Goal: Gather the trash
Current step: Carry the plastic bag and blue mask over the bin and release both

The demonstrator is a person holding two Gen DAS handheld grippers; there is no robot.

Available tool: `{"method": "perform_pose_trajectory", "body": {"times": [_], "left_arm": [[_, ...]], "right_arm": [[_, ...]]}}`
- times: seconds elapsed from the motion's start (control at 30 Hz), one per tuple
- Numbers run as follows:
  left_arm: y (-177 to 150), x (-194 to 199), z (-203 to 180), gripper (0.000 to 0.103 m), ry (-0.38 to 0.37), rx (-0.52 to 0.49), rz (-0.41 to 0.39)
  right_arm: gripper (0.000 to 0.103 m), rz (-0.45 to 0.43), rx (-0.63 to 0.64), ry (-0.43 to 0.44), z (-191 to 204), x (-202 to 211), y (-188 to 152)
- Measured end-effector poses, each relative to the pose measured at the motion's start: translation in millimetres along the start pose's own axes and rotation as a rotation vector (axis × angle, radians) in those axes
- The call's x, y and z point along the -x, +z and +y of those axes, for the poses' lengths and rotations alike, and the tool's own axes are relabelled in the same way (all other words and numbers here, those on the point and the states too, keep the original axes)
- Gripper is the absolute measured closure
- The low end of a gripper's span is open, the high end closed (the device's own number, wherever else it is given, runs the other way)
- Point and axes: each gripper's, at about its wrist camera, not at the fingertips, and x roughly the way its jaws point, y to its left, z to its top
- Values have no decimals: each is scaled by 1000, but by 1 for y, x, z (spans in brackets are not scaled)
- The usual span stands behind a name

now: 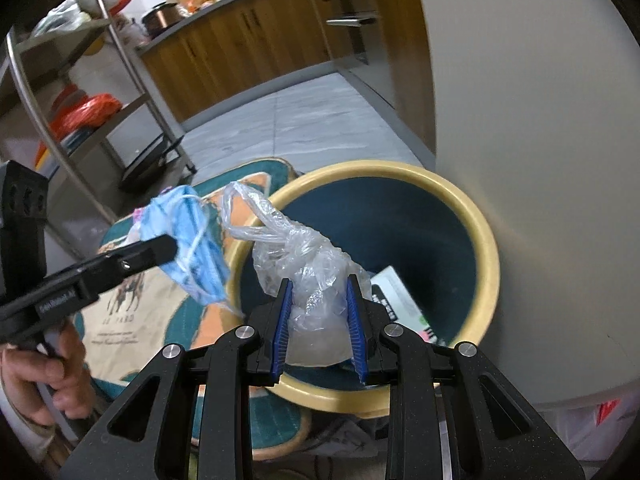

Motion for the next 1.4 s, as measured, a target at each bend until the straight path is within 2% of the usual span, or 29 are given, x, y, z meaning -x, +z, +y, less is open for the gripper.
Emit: {"method": "perform_pose_trajectory", "body": {"times": [0.17,0.33,0.4,0.53,0.8,0.97,1.17,1.4], "left_arm": [[-4,-28,-16,86,15,-66,47],[-9,-48,-20,85,14,-74,89],[-11,-53,-20,83,5,-71,103],[-12,-56,-21,68,20,-87,107],[-7,-33,-7,50,42,-58,55],[-4,-16,5,36,85,-54,32],[-3,6,25,30,144,-49,11],[-5,34,62,28,229,-26,5]], "right_arm": [[75,21,-23,-20,-10,-3,-5],[75,40,-37,-34,-14,-6,-9],[74,56,-42,-31,-16,-9,-9],[74,83,-39,-42,-14,-16,-10],[60,68,-65,-48,-14,-16,-6],[51,31,-62,-39,-9,-9,-2],[41,0,-34,-14,9,-7,7],[36,-9,3,27,33,-12,16]]}}
